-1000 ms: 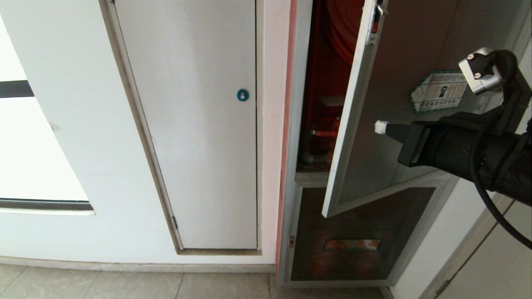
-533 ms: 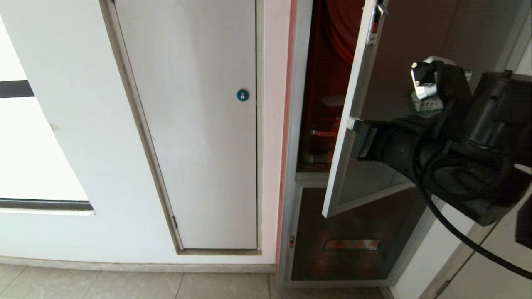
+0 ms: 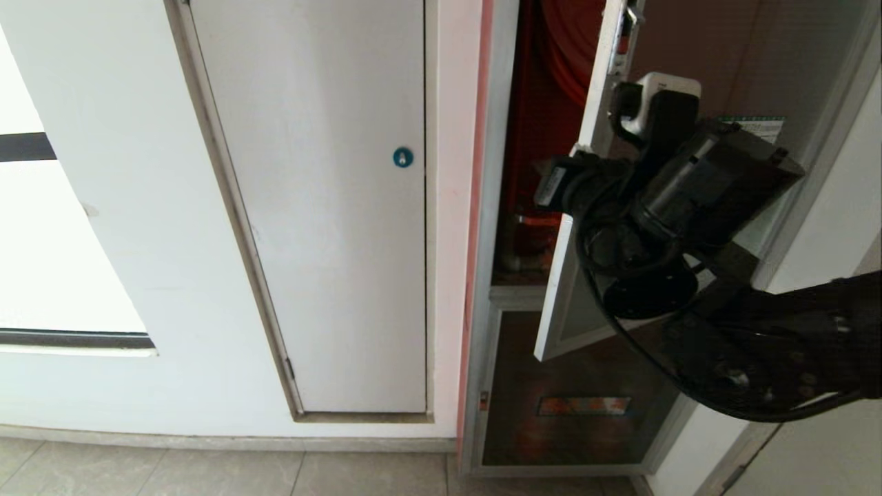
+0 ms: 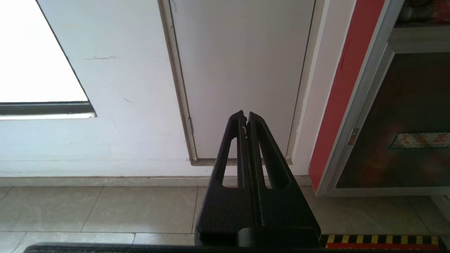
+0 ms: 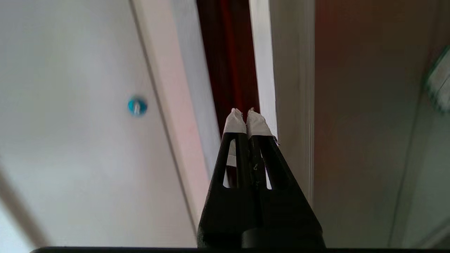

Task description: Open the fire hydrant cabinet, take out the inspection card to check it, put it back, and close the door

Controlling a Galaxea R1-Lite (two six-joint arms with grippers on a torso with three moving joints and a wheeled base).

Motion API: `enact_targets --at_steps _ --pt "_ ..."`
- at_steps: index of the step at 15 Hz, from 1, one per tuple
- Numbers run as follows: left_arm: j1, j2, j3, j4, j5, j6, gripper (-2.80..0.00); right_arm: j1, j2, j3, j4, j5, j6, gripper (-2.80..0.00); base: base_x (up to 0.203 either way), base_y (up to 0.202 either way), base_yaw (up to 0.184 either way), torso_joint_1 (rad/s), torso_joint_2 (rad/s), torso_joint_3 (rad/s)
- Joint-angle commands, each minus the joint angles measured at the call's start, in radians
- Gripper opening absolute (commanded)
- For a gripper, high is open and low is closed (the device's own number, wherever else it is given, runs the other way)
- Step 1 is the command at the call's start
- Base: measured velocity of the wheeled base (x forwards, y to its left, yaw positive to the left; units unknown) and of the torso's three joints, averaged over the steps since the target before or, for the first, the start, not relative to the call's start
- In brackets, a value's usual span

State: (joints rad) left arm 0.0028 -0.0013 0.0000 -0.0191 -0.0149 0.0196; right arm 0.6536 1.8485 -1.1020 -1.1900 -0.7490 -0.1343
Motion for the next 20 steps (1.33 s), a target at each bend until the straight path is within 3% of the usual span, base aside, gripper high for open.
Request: enact_targets --at_steps 1,6,20 --pt "0.000 0.000 0.008 -0.001 0.000 0.000 -2.80 -0.003 0.096 -0.101 -0.093 -0.014 -0.057 -2.80 0.000 0.000 0.000 0.000 0.00 0.000" --pt "0.000 0.000 0.008 -0.001 0.001 0.000 -2.80 -0.055 0.196 -0.312 -0.101 -0.014 -0.110 -2.80 0.000 0.000 0.000 0.000 0.00 0.000" --pt "0.000 0.000 0.008 -0.001 0.000 0.000 -2.80 -0.140 0.311 -0.473 -0.055 0.022 -0.116 -2.80 0.000 0.000 0.000 0.000 0.00 0.000"
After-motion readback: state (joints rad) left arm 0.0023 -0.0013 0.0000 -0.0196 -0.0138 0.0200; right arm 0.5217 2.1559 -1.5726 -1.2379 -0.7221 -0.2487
